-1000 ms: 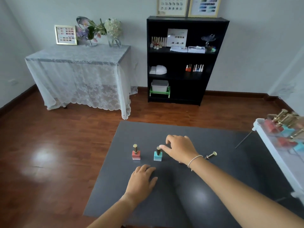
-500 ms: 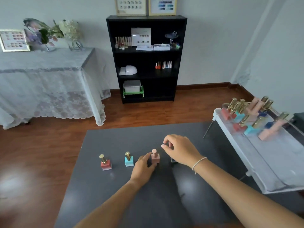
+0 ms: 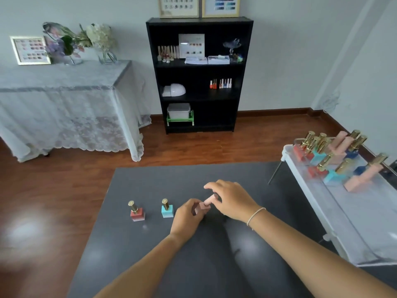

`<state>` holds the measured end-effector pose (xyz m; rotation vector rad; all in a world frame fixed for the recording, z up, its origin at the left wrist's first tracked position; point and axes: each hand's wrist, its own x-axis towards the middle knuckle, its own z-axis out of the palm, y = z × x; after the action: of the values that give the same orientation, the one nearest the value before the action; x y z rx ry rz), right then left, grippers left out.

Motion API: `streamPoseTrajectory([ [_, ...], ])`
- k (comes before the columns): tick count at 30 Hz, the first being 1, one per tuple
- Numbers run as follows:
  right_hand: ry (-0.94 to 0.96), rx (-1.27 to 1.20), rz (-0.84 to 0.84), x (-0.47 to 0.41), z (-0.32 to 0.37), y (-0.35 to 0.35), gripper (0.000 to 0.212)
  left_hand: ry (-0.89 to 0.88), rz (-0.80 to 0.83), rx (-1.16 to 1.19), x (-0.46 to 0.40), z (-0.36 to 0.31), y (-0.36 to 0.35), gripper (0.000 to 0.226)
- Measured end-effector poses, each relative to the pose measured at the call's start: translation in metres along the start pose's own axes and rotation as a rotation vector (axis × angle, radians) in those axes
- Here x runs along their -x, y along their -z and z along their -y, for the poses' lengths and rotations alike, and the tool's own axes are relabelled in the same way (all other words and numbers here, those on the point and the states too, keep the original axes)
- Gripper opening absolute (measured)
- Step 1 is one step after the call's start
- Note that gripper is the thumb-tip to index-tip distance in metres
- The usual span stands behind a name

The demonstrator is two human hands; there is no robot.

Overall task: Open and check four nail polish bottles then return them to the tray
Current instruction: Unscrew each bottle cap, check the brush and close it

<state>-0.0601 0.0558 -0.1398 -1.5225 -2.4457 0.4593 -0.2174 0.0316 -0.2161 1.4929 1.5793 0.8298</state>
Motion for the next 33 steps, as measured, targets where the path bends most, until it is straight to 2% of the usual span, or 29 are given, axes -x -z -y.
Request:
streamPoseTrajectory([
  [5,0.022,0.036,-0.002,-0.01,0.0,-0.004,0.027,-0.03,-0.058,0.032,0.002,-0.009,0.008,0.012],
  [11,0.011,-0.067,-0.031,-0.019,0.003,0.0,0.014,-0.062,-0.068,0.066,0.001,-0.013,0.022,0.011],
  [17,0.01,-0.104,-0.037,-0.021,0.006,0.009,0.017,-0.138,-0.042,0.033,-0.003,-0.017,0.031,0.006],
  [23,-0.049,-0.046,-0.094,-0.019,0.008,0.014,0.031,-0.189,-0.046,0.019,-0.004,-0.021,0.036,0.006],
  [28,-0.03,-0.157,-0.11,-0.014,0.006,0.021,0.026,-0.219,-0.04,0.032,-0.006,-0.026,0.038,0.007],
  [31,-0.003,-0.135,-0.098,-0.012,0.003,0.024,0.01,-0.224,-0.04,0.029,-0.008,-0.03,0.038,0.014],
  [33,-0.031,-0.128,-0.084,-0.014,0.002,0.027,0.015,-0.227,-0.049,0.023,-0.009,-0.031,0.037,0.017],
])
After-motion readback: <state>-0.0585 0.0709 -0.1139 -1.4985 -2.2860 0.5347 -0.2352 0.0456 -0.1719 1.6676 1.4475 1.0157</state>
